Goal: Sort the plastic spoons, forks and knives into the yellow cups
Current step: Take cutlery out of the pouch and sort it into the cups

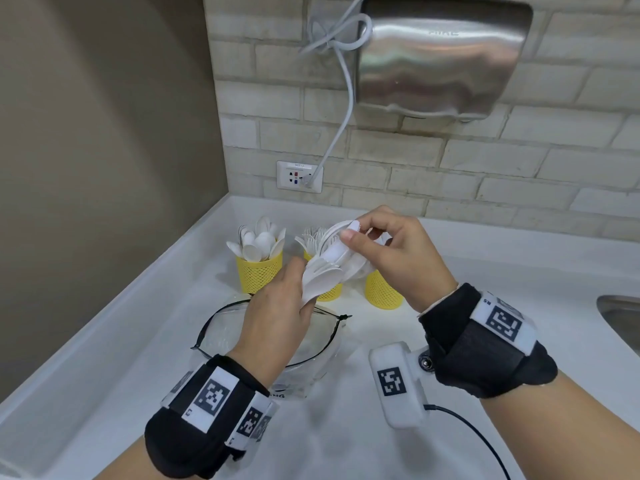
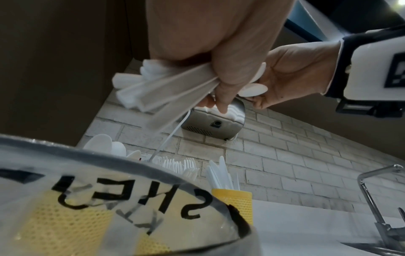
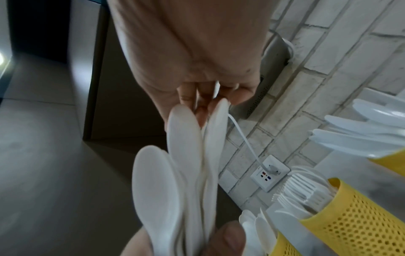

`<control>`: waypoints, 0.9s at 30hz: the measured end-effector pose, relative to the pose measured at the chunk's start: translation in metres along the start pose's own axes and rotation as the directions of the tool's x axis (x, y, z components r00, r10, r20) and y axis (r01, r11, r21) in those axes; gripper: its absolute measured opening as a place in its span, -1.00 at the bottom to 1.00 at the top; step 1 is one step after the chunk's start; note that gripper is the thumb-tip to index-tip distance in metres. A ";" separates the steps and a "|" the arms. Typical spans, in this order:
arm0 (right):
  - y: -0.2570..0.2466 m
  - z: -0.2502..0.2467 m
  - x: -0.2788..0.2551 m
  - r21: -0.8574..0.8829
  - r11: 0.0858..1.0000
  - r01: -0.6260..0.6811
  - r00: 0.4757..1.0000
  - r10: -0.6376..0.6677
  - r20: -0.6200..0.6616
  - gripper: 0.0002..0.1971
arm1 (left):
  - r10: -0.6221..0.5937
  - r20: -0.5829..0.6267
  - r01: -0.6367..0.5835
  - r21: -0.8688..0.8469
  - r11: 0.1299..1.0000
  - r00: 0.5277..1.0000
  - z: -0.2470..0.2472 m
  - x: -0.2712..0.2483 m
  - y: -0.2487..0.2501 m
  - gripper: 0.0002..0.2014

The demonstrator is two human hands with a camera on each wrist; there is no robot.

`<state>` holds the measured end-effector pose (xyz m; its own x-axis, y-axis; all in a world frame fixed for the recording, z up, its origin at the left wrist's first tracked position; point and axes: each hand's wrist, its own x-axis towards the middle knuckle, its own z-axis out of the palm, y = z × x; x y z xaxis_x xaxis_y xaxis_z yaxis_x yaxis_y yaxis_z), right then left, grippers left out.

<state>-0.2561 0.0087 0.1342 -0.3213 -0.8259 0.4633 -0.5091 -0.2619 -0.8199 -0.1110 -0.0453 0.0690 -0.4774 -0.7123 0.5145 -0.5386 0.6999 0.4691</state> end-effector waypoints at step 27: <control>0.145 -0.043 0.048 -0.702 0.675 -0.227 0.974 0.146 -0.175 -0.72 | -0.114 0.524 0.536 -0.817 0.215 0.844 0.004 0.019 -0.002 -0.88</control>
<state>-0.3796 -0.0478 0.0522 -0.5266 -0.7554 0.3901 -0.8312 0.3612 -0.4226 -0.1213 -0.0605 0.0749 -0.7053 -0.7088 0.0046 0.1954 -0.1882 0.9625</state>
